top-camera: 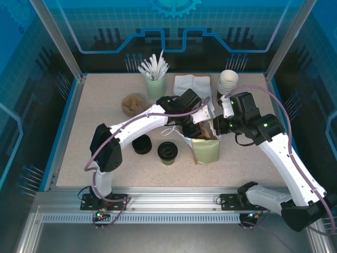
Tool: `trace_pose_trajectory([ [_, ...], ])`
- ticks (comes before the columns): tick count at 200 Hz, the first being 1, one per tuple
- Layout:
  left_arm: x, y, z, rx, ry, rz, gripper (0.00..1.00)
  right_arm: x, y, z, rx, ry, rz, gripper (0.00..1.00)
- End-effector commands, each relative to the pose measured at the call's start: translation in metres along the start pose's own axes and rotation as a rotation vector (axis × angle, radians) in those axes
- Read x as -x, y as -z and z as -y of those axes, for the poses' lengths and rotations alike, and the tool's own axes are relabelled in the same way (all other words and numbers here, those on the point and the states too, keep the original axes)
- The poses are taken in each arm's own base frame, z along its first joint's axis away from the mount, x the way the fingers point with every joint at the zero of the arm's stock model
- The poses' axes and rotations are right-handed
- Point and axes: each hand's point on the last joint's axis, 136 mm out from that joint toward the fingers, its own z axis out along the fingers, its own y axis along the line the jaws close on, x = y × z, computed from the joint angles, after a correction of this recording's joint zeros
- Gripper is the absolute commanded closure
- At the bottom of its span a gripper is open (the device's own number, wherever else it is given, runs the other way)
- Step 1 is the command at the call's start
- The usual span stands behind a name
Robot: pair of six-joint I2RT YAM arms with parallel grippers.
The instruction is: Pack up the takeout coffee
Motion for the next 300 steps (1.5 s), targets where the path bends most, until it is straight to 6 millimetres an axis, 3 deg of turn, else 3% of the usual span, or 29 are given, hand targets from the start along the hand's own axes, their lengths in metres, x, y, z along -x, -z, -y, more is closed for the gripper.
trace_pose_trajectory([
  [1, -0.004, -0.005, 0.000, 0.001, -0.022, -0.042, 0.56, 0.007, 0.003, -0.006, 0.024, -0.007, 0.048, 1.00],
  [65, -0.004, -0.013, 0.001, -0.015, -0.039, -0.058, 0.56, 0.005, 0.002, -0.011, 0.053, -0.014, 0.047, 1.00],
  [101, 0.005, -0.001, 0.004, -0.015, -0.038, -0.018, 0.50, 0.004, 0.004, -0.009, 0.043, -0.008, 0.049, 1.00],
  [161, 0.035, 0.050, 0.017, -0.024, -0.044, 0.137, 0.26, 0.003, 0.007, -0.006, 0.031, -0.006, 0.060, 1.00],
  [218, 0.052, 0.102, 0.033, -0.034, 0.002, 0.263, 0.25, 0.005, 0.014, -0.003, 0.022, -0.006, 0.106, 1.00],
  [265, 0.071, 0.163, 0.053, -0.061, 0.074, 0.500, 0.24, 0.007, 0.024, -0.005, 0.057, 0.019, 0.201, 1.00],
  [300, 0.072, 0.192, 0.068, -0.109, 0.108, 0.655, 0.21, 0.004, 0.035, -0.007, 0.090, 0.021, 0.278, 1.00],
])
